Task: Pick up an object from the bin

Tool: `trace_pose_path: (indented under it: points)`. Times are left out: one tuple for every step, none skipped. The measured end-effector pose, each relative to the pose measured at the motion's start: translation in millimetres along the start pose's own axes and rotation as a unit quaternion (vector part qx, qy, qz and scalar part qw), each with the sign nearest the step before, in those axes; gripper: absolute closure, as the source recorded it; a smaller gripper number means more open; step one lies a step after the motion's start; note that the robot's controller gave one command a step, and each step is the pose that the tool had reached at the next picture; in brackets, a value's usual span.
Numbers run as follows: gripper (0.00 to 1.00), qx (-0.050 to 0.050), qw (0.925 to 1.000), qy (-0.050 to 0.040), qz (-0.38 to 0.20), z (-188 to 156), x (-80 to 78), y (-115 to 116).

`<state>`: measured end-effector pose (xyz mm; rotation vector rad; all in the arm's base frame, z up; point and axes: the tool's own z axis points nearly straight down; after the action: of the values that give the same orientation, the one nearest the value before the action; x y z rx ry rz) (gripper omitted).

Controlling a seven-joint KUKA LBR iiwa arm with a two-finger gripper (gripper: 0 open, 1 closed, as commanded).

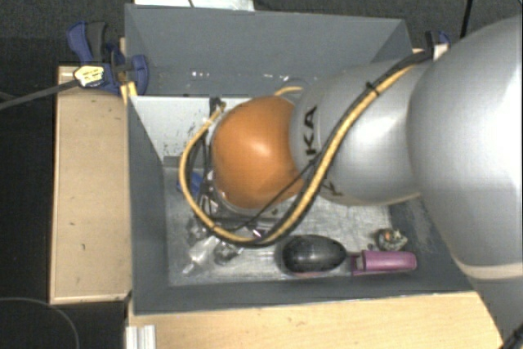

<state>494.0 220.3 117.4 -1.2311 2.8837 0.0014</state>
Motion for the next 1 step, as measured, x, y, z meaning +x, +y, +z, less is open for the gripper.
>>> trace_pose_path:
  points:
    - [1.0,0.0,1.0,-0.0003,0.003,-17.0,-1.4,-0.5]
